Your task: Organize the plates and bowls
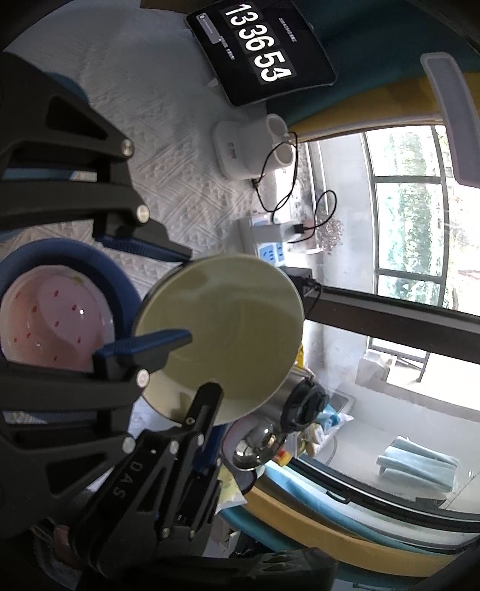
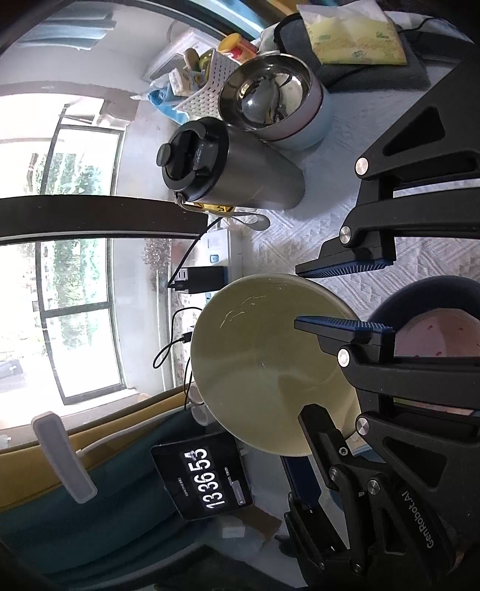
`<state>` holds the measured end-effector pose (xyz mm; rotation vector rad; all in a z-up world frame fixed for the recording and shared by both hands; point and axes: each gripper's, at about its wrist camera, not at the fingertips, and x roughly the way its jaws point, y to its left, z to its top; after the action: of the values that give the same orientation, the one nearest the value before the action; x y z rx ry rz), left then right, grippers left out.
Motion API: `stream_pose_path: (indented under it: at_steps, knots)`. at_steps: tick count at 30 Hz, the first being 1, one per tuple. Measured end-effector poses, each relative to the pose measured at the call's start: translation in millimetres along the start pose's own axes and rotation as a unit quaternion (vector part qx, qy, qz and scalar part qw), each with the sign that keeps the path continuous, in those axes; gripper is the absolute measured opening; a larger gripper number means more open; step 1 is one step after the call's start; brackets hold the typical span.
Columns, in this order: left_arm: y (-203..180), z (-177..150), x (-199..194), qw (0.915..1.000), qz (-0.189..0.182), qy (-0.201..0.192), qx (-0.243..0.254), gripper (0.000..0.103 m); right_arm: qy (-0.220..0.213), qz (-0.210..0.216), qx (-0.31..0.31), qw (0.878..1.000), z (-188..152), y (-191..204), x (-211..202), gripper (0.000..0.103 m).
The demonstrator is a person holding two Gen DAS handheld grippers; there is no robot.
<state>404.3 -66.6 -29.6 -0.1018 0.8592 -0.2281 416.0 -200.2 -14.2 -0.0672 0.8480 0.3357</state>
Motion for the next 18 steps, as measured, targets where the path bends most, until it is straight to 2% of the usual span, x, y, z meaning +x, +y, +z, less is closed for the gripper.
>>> stream_pose_path:
  at_steps: [18]
  knots:
    - [-11.6,-35.1,-39.8,1.0000,-0.002,-0.007,0.006,0.039,-0.006,-0.004,0.003,1.000,-34.1,16.8,-40.2,0.023]
